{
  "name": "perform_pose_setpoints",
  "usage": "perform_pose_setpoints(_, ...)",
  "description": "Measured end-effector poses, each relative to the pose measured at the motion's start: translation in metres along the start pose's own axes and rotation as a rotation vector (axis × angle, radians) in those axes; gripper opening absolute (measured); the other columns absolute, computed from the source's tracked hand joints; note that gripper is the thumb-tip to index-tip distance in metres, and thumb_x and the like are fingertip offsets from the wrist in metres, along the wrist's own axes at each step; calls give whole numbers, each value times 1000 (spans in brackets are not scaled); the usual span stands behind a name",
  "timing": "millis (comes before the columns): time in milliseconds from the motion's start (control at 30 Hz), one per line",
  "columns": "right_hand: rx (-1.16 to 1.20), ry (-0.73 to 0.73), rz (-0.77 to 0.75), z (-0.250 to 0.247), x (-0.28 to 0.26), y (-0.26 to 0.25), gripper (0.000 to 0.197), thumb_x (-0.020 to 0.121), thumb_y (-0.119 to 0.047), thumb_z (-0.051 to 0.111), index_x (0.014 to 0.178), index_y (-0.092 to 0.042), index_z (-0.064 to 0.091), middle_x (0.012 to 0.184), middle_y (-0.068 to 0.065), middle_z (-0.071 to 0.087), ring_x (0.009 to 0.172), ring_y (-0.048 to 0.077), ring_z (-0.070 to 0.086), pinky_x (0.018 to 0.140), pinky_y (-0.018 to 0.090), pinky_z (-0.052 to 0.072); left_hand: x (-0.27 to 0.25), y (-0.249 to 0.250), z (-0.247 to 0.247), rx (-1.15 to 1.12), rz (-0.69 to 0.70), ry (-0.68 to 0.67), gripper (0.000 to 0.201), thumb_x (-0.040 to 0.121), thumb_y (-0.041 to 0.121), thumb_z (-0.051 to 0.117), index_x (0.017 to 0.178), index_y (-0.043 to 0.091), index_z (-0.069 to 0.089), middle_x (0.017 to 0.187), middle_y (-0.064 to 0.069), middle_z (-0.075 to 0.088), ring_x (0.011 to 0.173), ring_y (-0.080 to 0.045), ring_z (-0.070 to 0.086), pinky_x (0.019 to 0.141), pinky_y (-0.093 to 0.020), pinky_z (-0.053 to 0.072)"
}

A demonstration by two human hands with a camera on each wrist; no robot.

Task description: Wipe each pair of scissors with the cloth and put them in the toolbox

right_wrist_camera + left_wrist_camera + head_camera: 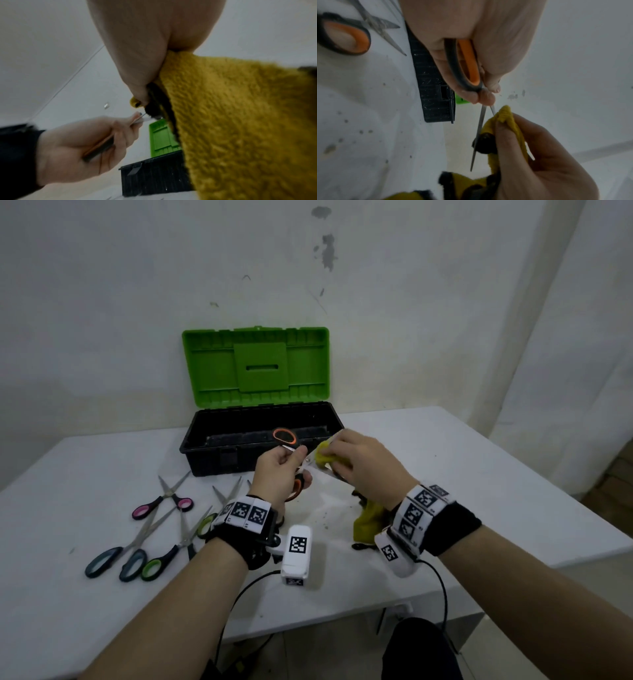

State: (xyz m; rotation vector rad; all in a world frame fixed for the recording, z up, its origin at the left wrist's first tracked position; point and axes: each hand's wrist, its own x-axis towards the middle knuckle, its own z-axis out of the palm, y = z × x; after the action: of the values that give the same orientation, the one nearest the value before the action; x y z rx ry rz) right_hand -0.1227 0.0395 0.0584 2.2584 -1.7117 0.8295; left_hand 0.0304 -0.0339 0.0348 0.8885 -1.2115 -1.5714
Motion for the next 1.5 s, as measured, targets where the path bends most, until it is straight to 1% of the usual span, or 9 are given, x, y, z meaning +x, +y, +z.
perform_pose_setpoints(100,-20,-9,-11,7,-1,2,22,89,-11,61,109,-16,70,103,5,60,84,27,61,68,44,53,-1,-2,3,-32,-45,-27,24,98,15,61,78,4,55,60,1,49,48,-15,47,48,-23,48)
perform_pose_setpoints(233,35,163,246,-2,4,20,22,91,-9,58,108,-14,71,98,6,58,82,26,59,74,44,52,-1,-3,0,11,-24,-34,21,99,15,60,82,4,57,64,-5,49,47,-14,48,52,-24,51)
perform_pose_setpoints(300,63,235,266,-6,4,20,22,91,-9,58,107,-14,72,96,6,59,83,25,59,77,42,52,0,-3,-1,14,-6,-22,22,98,12,59,79,3,55,65,-5,47,49,-16,46,50,-22,49)
perform_pose_setpoints(467,21,35,103,6,0,-11,23,96,-17,53,115,-15,67,102,6,57,84,25,58,73,39,49,-3,-3,4,79,89,-65,25,99,9,57,76,1,56,61,-6,50,47,-18,45,47,-24,46)
perform_pose_setpoints(667,-36,94,394,-8,9,16,25,100,-24,46,110,-17,67,98,4,53,87,28,57,77,44,50,-3,-3,1,140,130,-26,29,98,7,59,70,4,51,68,-8,40,53,-22,42,46,-20,45)
perform_pose_setpoints(867,10,-33,182,6,6,-16,24,97,-20,50,114,-16,67,105,6,56,91,27,57,78,42,50,-5,-3,6,183,163,-62,27,98,11,59,73,3,55,62,-10,53,48,-23,50,46,-23,46)
perform_pose_setpoints(1067,28,92,371,-7,10,17,21,97,-23,52,106,-16,71,96,5,57,86,26,58,77,41,51,-4,-2,1,131,102,-17,30,98,8,59,69,3,51,62,-4,43,51,-21,43,46,-20,44)
perform_pose_setpoints(1267,12,-27,-2,1,-4,4,20,89,-10,62,106,-14,70,103,5,61,87,26,61,73,41,52,-1,-1,6,-25,-50,-14,30,98,12,60,71,3,51,60,-1,42,47,-16,43,48,-23,46)
perform_pose_setpoints(1500,81,270,253,-6,1,23,20,88,-4,61,103,-12,73,93,5,59,80,25,59,74,41,52,-2,1,4,16,-39,-20,21,98,13,60,81,2,57,65,-6,47,47,-14,46,49,-23,50)
